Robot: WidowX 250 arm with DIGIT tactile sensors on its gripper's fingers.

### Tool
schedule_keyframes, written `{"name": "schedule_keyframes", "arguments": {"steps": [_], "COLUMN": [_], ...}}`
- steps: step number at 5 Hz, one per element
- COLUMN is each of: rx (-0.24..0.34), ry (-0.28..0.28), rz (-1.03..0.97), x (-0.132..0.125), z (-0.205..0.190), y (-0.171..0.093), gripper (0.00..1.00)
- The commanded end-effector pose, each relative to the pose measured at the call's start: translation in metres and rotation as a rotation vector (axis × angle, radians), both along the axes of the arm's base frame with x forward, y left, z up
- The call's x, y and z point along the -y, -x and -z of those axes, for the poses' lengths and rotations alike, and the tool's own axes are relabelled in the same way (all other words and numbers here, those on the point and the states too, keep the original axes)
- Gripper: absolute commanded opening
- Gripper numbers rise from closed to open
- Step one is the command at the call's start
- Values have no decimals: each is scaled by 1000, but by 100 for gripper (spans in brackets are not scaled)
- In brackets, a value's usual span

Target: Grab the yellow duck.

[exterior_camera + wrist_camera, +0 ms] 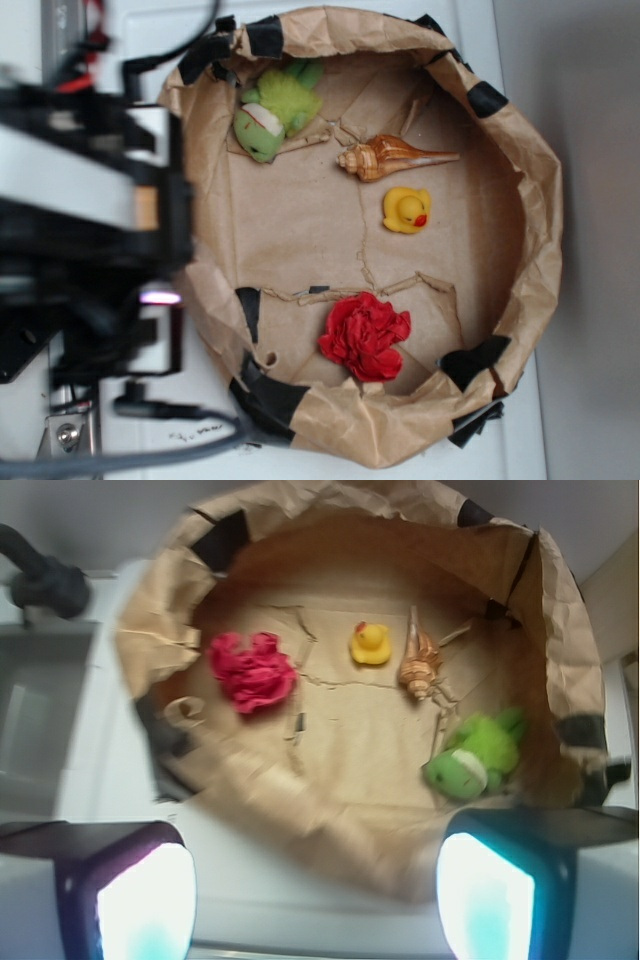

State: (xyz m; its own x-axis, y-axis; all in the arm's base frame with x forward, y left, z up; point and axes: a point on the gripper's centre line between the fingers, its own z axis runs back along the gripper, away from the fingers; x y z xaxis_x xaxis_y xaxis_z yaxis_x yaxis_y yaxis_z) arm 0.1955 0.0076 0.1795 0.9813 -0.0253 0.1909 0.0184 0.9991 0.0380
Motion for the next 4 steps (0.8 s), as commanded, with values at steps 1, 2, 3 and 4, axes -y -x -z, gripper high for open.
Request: {"name": "schedule_keyframes", "arguments": {"steps": [1, 2, 3, 4], "rx": [-17, 27, 49, 64], "ry": [-4, -37, -39, -22], "rz": [113, 291, 435, 494], "x": [-19, -6, 4, 12], "z": [47, 82, 106, 111], "y": [-70, -88, -100, -104], "gripper": [100, 100, 100, 100]}}
